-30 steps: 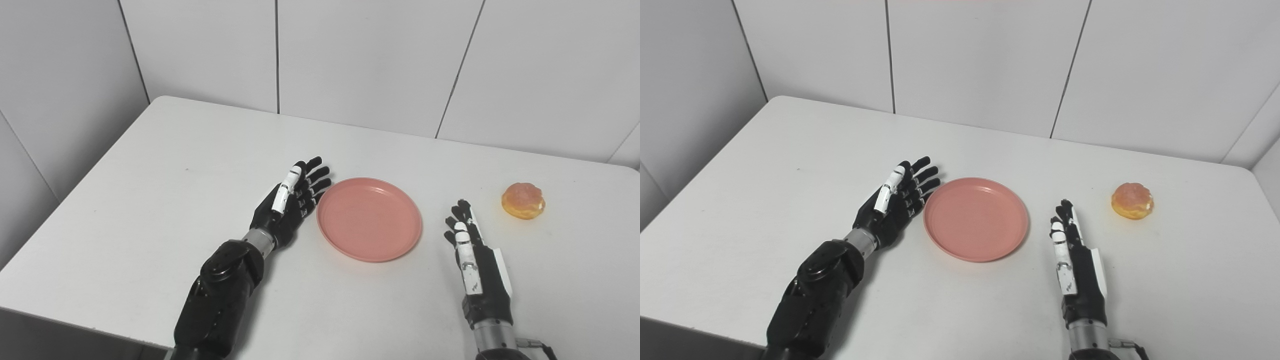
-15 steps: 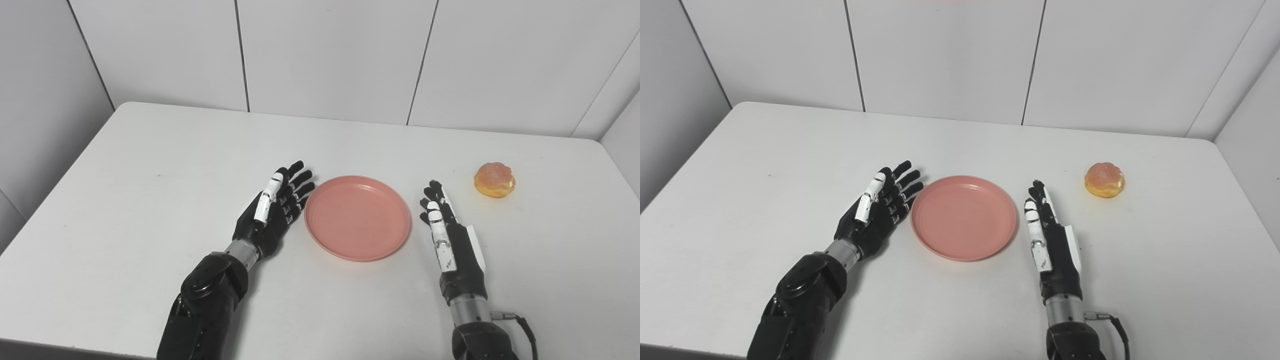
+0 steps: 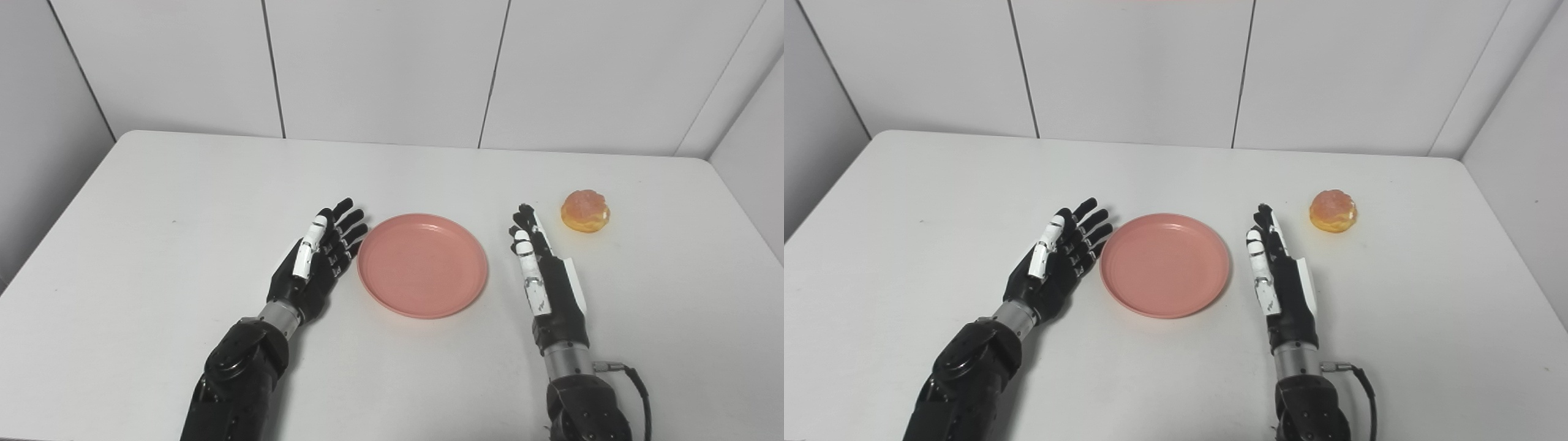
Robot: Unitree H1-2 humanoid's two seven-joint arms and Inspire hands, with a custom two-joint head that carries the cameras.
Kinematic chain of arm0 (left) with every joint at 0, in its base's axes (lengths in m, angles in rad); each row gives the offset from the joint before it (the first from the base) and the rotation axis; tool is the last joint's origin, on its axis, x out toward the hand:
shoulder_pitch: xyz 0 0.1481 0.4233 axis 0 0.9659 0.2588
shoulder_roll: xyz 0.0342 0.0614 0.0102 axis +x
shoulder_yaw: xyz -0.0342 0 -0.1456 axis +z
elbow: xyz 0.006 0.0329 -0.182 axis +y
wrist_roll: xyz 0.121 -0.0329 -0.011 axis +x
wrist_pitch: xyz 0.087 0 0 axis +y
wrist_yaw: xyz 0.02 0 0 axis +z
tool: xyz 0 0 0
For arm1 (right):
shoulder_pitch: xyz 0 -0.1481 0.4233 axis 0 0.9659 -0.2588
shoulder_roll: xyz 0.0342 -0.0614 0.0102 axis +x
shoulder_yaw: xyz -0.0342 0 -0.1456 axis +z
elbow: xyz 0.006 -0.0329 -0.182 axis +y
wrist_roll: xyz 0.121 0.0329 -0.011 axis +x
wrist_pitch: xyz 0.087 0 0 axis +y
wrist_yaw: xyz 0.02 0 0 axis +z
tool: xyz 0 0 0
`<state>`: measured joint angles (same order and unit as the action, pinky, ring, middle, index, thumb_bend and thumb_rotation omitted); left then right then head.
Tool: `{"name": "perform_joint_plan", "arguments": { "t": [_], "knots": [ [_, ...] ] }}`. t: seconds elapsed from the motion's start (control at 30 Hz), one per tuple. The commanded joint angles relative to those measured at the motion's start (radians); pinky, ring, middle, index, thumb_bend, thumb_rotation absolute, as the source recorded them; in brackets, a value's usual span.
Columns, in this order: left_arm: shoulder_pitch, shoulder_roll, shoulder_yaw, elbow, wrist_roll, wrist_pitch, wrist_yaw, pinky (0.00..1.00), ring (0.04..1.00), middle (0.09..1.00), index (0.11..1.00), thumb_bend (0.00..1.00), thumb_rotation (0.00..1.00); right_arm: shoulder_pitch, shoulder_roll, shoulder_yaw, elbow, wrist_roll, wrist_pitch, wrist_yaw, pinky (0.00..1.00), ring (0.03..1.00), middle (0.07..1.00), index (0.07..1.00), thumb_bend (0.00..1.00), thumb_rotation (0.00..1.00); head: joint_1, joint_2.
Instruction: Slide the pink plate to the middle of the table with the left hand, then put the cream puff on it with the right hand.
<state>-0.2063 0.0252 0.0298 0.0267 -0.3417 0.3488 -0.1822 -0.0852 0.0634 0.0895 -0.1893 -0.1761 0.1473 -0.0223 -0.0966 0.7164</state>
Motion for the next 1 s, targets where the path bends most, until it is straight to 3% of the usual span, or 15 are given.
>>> {"name": "perform_joint_plan", "arguments": {
  "t": [0.0, 0.1, 0.23, 0.43, 0.53, 0.57, 0.7, 0.83, 0.97],
  "knots": [
    [0.017, 0.005, 0.001, 0.011, 0.029, -0.020, 0.016, 0.93, 0.935, 0.942, 0.931, 0.39, 1.00, -0.041, 0.001, -0.004, -0.034, -0.001, -0.043, -0.013, 0.92, 0.942, 0.958, 0.965, 0.30, 1.00, -0.007, -0.004],
    [0.021, 0.006, 0.002, 0.001, 0.048, -0.034, 0.023, 0.93, 0.933, 0.937, 0.930, 0.39, 1.00, -0.055, 0.001, -0.007, -0.055, -0.020, -0.027, -0.020, 0.87, 0.939, 0.961, 0.965, 0.30, 1.00, -0.028, -0.013],
    [0.030, 0.006, 0.005, -0.014, 0.072, -0.055, 0.031, 0.93, 0.928, 0.932, 0.924, 0.39, 1.00, -0.068, -0.013, -0.007, -0.070, -0.072, -0.032, -0.037, 0.91, 0.933, 0.945, 0.948, 0.36, 1.00, -0.052, -0.021],
    [0.057, 0.010, -0.007, -0.071, 0.134, -0.075, 0.050, 0.94, 0.930, 0.932, 0.928, 0.40, 1.00, -0.097, -0.037, -0.022, -0.150, -0.142, 0.060, -0.030, 0.91, 0.932, 0.934, 0.938, 0.42, 1.00, -0.074, -0.029],
    [0.075, 0.009, -0.011, -0.106, 0.168, -0.090, 0.067, 0.94, 0.929, 0.926, 0.917, 0.41, 1.00, -0.127, -0.077, -0.035, -0.180, -0.160, 0.077, -0.013, 0.90, 0.934, 0.935, 0.942, 0.42, 0.99, -0.083, -0.036],
    [0.082, 0.010, -0.011, -0.113, 0.175, -0.102, 0.068, 0.95, 0.934, 0.930, 0.921, 0.42, 1.00, -0.137, -0.094, -0.039, -0.183, -0.168, 0.078, -0.010, 0.87, 0.925, 0.932, 0.937, 0.39, 0.92, -0.083, -0.036],
    [0.106, 0.019, -0.014, -0.127, 0.198, -0.150, 0.062, 0.95, 0.937, 0.934, 0.926, 0.45, 1.00, -0.158, -0.131, -0.048, -0.204, -0.198, 0.115, 0.002, 0.83, 0.915, 0.925, 0.922, 0.38, 0.85, -0.094, -0.057],
    [0.139, 0.034, -0.020, -0.146, 0.222, -0.184, 0.057, 0.94, 0.938, 0.937, 0.931, 0.48, 1.00, -0.177, -0.175, -0.047, -0.219, -0.264, 0.141, 0.006, 0.82, 0.888, 0.890, 0.867, 0.39, 0.85, -0.115, -0.074],
    [0.162, 0.045, -0.019, -0.130, 0.225, -0.230, 0.050, 0.92, 0.930, 0.927, 0.920, 0.49, 1.00, -0.201, -0.220, -0.055, -0.193, -0.291, 0.103, 0.002, 0.81, 0.868, 0.872, 0.840, 0.41, 0.87, -0.134, -0.090]
  ]
}}
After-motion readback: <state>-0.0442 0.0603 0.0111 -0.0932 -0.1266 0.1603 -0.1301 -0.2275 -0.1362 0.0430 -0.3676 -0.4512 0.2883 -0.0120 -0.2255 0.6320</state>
